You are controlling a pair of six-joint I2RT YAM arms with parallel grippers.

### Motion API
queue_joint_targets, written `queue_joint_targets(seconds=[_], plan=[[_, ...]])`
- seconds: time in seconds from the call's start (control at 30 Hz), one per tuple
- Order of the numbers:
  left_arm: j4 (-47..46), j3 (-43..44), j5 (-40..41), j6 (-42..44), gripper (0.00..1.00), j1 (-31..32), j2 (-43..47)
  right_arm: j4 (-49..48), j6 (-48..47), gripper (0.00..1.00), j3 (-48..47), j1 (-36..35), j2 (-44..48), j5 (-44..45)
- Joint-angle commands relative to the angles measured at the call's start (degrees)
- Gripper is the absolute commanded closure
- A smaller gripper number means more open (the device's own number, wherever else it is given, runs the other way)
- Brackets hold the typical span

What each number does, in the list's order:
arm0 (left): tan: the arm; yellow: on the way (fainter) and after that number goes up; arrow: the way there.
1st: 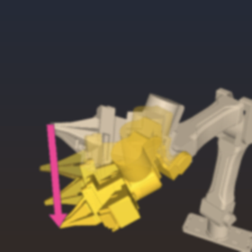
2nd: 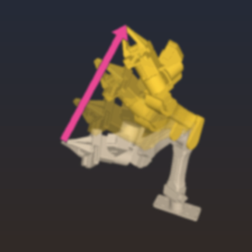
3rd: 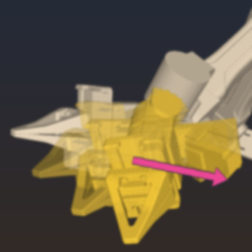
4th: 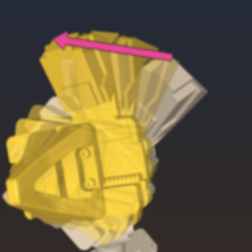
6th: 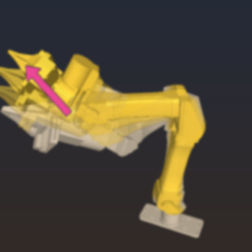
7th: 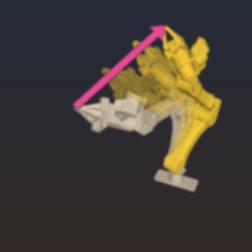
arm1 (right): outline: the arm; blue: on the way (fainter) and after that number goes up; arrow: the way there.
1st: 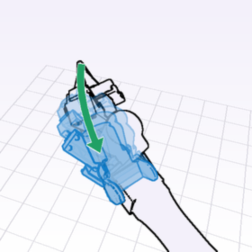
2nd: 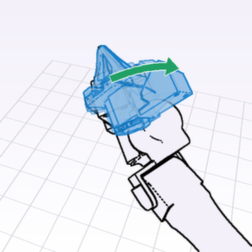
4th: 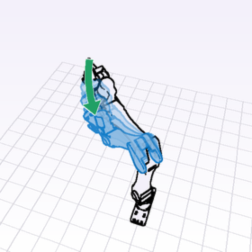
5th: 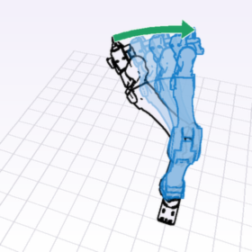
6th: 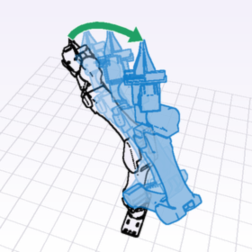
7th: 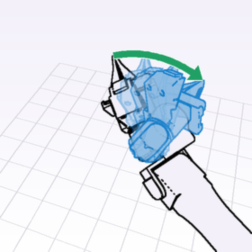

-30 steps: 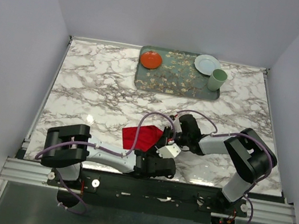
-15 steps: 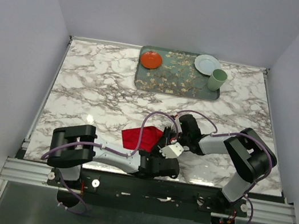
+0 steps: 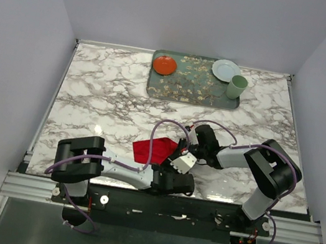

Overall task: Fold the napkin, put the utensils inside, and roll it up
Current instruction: Roll the napkin with the utensil

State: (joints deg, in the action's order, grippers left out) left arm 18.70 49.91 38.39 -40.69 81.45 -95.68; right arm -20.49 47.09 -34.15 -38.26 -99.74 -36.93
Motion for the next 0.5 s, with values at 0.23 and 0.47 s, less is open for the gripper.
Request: queue_joint_targets(seconds=[0.23,0.47], plan=[[0.1,-5.3,-6.0,-0.6,0.43,-2.2,-2.5,6.3,-2.4,0.82,1.1,-0.1,-1.4,2.5],[-6.9,-10.7,-14.9,-0.7,0.60,-7.2,0.9,6.6,-1.7,0.81,1.3,0.2,-0.2,1.2]])
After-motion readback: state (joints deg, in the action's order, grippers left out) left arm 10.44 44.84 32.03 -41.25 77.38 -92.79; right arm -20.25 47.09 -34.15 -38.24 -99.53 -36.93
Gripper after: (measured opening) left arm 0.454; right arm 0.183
